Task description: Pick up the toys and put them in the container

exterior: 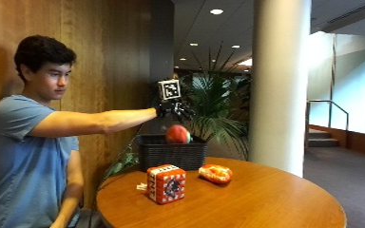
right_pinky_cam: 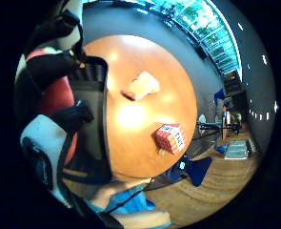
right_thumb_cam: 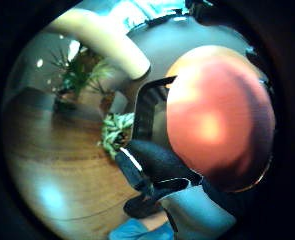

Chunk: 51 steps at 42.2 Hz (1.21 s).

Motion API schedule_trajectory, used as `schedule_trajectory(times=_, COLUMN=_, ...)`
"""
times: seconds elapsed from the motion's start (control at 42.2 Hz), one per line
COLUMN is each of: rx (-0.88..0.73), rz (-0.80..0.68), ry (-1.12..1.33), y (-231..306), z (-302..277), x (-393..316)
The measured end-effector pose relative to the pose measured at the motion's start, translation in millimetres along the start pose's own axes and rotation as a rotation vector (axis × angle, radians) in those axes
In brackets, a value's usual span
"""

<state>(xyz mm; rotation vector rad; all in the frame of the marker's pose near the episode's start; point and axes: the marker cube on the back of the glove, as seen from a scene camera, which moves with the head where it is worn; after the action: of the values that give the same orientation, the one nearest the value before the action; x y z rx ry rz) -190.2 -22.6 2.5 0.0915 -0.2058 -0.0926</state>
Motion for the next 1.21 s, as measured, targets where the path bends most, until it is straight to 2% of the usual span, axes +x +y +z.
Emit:
schedule_trajectory(times=0.142, rx=-0.002, rz=0.026, ry=0.052, y=-14, z=0, x=-20)
schedule_trajectory(times=0.237, rx=-0.021, rz=0.280, ry=0.162, y=-33, z=4, x=-16)
schedule_trajectory(times=0.285, rx=-0.029, rz=0.317, ry=0.167, y=-36, z=3, x=-2)
schedule_trajectory(times=0.451, rx=-0.054, rz=0.120, ry=0.158, y=-33, z=6, x=38)
schedule_trajectory(times=0.498, rx=-0.057, rz=0.148, ry=0.122, y=-35, z=9, x=55)
schedule_trajectory(times=0.617, rx=-0.077, rz=0.388, ry=0.131, y=-47, z=25, x=99)
schedule_trajectory(times=0.688, rx=-0.110, rz=0.362, ry=0.159, y=-45, z=36, x=122)
schedule_trajectory(times=0.759, rx=-0.143, rz=0.396, ry=0.205, y=-45, z=50, x=145)
schedule_trajectory(times=0.854, rx=-0.198, rz=0.285, ry=0.228, y=-46, z=71, x=156)
schedule_trajectory(times=0.925, rx=-0.216, rz=0.369, ry=0.253, y=-55, z=89, x=161)
schedule_trajectory(times=1.02, rx=-0.272, rz=0.270, ry=0.251, y=-59, z=113, x=166)
schedule_trajectory(times=1.091, rx=-0.291, rz=0.331, ry=0.230, y=-68, z=131, x=163)
schedule_trajectory(times=1.21, rx=-0.333, rz=0.314, ry=0.243, y=-74, z=156, x=164)
